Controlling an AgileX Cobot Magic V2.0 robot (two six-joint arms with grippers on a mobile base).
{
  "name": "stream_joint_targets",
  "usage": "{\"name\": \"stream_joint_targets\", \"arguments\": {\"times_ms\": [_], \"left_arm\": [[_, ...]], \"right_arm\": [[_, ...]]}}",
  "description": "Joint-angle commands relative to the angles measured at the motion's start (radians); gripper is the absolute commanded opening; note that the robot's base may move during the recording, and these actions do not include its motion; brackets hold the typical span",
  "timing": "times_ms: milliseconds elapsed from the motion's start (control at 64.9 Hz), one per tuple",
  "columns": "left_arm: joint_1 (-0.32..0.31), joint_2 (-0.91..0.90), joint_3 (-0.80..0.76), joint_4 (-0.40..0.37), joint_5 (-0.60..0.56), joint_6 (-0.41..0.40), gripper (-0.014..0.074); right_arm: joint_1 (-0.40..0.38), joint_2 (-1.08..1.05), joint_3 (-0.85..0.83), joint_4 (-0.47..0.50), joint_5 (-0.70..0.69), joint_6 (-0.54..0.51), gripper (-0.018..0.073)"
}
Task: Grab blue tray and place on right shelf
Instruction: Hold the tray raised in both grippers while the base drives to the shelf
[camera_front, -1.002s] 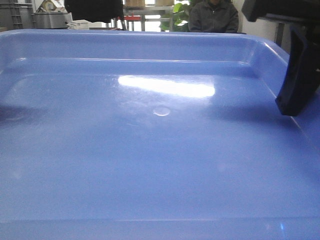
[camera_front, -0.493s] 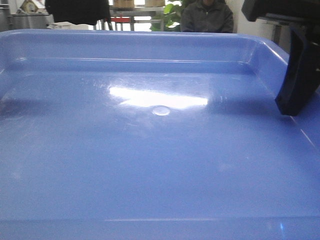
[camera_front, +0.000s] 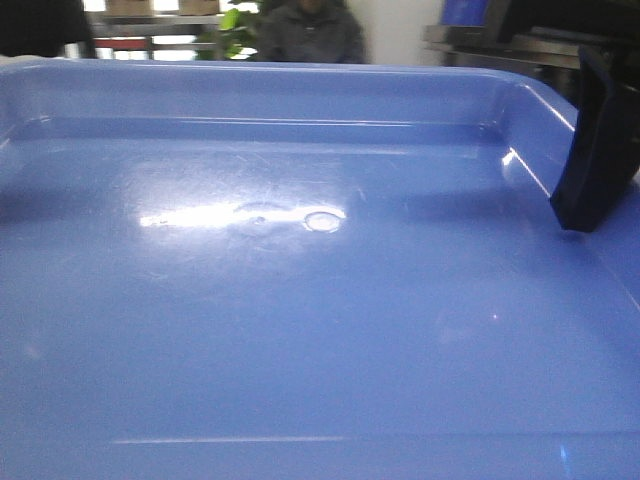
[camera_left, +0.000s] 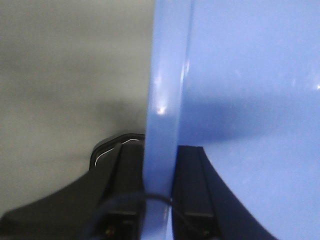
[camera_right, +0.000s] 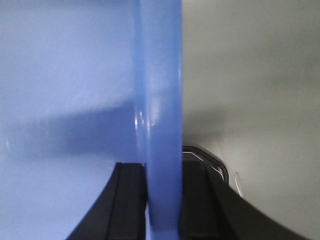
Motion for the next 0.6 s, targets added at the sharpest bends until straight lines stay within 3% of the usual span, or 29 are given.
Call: {"name": "stream_joint_targets", "arguments": {"times_ms": [0,586], "left_arm": [[-0.005,-0.018,-0.023,0.028,-0.017,-0.033,-0.001],[-0.005,-0.018,-0.023,0.028,-0.017,-0.033,-0.001]], "right_arm": [[-0.001,-0.024,-0.028,-0.022,-0.013,0.002,0.0057],[-0.001,-0.024,-0.028,-0.022,-0.013,0.002,0.0057]]}}
